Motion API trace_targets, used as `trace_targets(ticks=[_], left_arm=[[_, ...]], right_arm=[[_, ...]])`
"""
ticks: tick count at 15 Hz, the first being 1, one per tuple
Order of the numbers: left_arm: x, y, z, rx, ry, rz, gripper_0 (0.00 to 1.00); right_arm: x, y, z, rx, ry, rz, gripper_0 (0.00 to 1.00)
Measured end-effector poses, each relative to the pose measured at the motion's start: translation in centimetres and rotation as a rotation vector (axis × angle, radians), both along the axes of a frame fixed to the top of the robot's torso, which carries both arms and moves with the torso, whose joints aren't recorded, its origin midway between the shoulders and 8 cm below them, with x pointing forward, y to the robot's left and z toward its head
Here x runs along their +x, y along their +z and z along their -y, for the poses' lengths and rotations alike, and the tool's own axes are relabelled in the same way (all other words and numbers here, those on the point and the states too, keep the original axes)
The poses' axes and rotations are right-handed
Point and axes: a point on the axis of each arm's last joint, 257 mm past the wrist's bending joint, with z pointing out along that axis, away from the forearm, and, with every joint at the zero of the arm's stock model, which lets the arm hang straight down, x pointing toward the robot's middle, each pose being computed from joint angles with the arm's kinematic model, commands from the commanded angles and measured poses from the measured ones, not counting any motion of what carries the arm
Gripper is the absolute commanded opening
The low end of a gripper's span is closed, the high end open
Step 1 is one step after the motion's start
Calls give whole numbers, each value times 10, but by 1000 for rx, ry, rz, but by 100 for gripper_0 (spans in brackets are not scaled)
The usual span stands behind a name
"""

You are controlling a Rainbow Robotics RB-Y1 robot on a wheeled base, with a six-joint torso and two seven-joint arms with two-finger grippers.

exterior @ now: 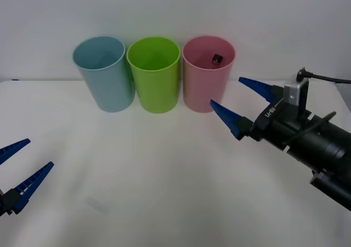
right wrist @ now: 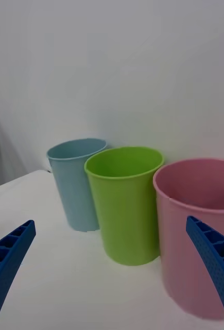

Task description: Grasp the object on the table and drop it into the matching bin: aluminum can to the light blue bin, PET bottle to the pink bin.

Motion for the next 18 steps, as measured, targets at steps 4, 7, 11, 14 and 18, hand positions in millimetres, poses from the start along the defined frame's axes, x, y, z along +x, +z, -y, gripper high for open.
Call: trace_targets(ticks=[4, 7, 11, 14, 18], left_arm=[[0, 0, 0, 0, 0, 0, 100], [0, 0, 0, 0, 0, 0, 100], [0, 0, 0, 0, 0, 0, 100], [0, 0, 0, 0, 0, 0, 100], [0, 0, 0, 0, 0, 0, 100]], right_arm=[[-33, -28, 11, -60, 29, -4, 100], [-50, -52, 24, -113, 17, 2, 100], [-74, -79, 43, -165, 0, -8, 100], [-90, -92, 51, -149, 22, -40, 100], [-101, -113, 62, -118, 43, -93, 100]])
